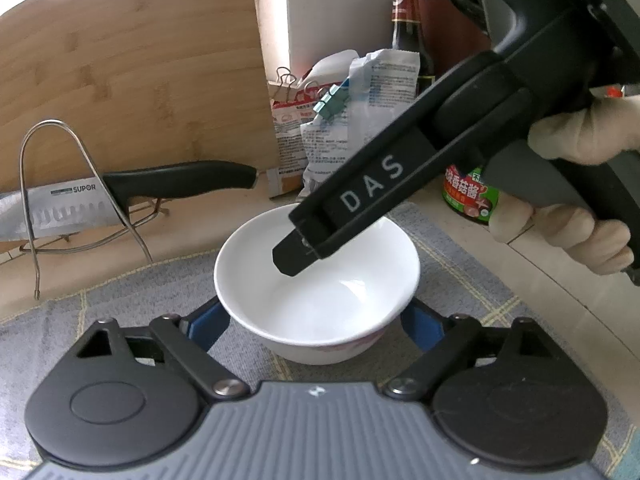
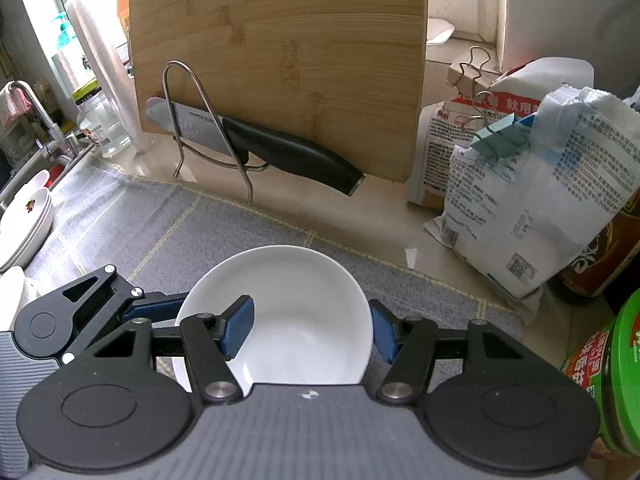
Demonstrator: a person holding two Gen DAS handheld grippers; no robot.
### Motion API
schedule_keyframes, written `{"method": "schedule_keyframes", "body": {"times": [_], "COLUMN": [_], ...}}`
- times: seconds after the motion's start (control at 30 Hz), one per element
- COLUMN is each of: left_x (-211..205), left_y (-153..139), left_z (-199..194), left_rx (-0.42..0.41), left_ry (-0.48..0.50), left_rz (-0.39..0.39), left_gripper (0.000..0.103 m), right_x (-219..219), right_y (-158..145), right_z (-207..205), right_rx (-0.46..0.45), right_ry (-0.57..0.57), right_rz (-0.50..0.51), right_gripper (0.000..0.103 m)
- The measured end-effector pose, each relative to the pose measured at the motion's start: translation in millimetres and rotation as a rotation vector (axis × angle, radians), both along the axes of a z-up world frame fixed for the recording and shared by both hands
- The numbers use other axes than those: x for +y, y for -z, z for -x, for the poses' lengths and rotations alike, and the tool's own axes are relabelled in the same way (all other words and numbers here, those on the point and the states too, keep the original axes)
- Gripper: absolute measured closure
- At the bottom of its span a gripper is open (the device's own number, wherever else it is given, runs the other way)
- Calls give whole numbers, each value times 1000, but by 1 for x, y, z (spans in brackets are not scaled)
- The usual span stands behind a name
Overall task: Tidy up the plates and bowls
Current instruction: 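Lift the pink-flowered bowl with the right tool away from the cutting board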
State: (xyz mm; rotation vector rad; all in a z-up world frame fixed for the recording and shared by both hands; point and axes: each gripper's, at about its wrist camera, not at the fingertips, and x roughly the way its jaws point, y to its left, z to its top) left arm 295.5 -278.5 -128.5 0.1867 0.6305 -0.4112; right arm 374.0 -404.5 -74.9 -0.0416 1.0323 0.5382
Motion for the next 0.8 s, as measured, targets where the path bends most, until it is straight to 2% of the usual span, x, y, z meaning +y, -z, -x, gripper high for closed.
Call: {"method": "schedule_keyframes", "body": {"times": [0.53,0.8], "left_x": [3,7], "left_y": [-3,-12], "left_z": [-1,12], "left_rx": [30,40], "left_ry": [8,25], "left_rz": [1,-16], "left_gripper": [12,12], "right_x": [3,6], "right_y": [-1,-13], "right_z": [2,16], "right_rx": [8,8], "right_ry": [-10,-23], "right_rz": [10,5], "right_gripper": [36,36]}}
